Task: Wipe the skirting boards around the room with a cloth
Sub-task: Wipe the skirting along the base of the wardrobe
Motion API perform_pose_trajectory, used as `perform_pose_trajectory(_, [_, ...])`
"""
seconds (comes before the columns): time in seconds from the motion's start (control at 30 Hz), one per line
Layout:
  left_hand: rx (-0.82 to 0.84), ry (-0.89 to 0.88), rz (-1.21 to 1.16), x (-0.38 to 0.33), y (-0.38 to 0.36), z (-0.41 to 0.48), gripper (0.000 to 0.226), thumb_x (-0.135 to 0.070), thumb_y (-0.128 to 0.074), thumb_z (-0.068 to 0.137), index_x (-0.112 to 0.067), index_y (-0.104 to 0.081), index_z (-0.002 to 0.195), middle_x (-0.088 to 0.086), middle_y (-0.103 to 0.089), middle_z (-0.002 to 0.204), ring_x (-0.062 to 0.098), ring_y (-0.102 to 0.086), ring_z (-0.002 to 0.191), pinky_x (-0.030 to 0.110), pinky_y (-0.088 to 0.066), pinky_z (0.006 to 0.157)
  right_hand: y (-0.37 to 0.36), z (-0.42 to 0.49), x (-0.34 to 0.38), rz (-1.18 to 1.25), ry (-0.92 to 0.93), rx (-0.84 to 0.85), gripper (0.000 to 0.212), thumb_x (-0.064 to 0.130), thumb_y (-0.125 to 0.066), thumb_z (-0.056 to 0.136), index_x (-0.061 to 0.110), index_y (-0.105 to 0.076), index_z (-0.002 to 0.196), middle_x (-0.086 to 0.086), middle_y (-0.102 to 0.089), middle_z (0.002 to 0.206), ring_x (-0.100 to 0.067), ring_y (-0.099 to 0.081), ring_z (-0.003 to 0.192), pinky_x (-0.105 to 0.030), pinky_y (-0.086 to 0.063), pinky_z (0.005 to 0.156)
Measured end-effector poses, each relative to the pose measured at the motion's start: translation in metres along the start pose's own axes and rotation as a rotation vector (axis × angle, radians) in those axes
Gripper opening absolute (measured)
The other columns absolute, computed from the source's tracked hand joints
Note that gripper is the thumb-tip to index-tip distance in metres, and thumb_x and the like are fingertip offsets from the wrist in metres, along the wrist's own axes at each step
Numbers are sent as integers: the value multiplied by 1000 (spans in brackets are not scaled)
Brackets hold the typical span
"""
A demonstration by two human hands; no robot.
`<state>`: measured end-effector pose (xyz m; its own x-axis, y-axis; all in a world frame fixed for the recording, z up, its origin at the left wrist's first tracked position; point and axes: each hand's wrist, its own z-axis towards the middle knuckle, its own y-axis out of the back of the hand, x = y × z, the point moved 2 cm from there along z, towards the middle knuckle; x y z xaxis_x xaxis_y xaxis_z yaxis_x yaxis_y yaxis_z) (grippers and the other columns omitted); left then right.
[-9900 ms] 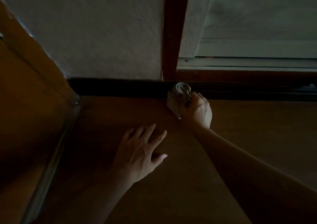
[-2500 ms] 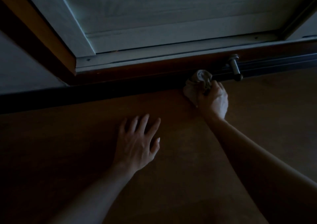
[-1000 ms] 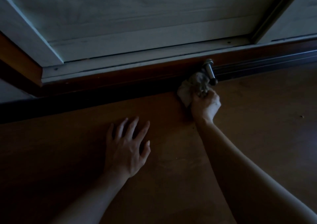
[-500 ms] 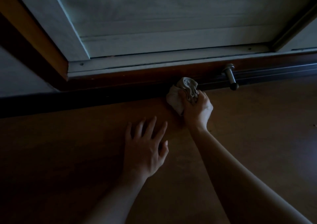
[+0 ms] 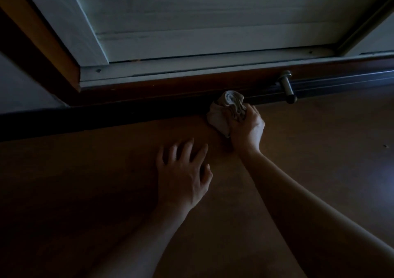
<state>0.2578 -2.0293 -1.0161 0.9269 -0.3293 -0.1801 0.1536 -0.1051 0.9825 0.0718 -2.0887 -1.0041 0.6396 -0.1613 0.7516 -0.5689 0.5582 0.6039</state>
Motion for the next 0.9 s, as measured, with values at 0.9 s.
perform_pose_trajectory(0.9, [-28, -40, 3, -167, -38, 68, 60, -61, -43, 90, -41, -45, 146, -4, -35, 160, 24, -34, 144, 53, -22, 118, 106, 88, -107, 45, -136, 27, 9, 8, -66, 86, 3, -65, 93, -1, -57, 89, -6, -46, 73, -16, -31, 66])
